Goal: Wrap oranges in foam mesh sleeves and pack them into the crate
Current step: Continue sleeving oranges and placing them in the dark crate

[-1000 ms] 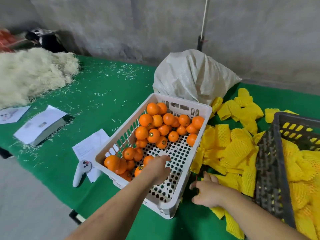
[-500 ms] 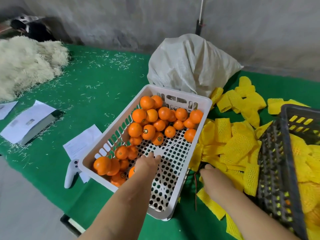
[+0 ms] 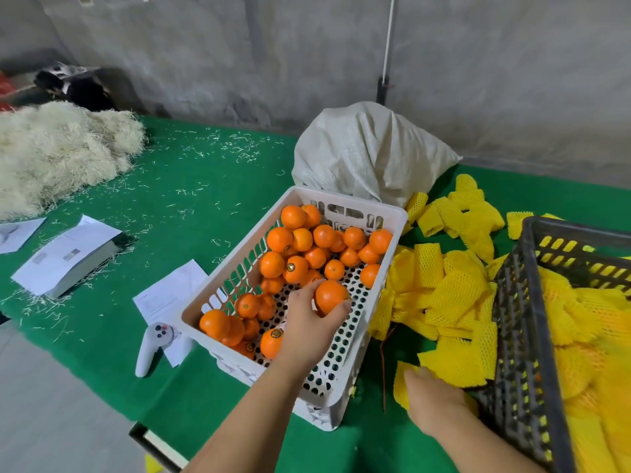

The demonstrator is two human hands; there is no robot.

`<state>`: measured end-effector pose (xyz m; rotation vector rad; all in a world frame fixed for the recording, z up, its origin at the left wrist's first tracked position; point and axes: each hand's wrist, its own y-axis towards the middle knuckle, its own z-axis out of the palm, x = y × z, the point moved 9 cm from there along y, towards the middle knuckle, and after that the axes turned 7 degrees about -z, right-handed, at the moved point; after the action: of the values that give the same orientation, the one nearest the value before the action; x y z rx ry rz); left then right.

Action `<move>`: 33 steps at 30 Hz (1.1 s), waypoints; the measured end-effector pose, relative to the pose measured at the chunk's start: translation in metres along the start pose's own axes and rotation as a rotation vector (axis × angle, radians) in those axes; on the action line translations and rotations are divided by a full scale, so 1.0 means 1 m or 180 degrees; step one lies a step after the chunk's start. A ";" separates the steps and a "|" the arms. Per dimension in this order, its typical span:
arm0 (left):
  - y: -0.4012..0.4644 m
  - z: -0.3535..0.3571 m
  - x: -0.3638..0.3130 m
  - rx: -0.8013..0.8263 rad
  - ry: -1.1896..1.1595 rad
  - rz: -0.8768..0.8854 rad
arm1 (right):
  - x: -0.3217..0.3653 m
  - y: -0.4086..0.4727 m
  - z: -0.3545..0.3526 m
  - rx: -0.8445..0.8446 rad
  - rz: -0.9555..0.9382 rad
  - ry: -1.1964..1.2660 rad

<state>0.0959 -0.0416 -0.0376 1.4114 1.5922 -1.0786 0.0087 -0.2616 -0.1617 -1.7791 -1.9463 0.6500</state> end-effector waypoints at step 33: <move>-0.088 0.050 -0.039 0.0805 -0.0295 0.0649 | -0.026 -0.086 -0.056 -0.2652 -0.0023 0.4698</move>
<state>0.0136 -0.1061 -0.0107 1.6247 1.2487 -1.2344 -0.0239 -0.2905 -0.0656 -1.6796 -1.0662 -1.3442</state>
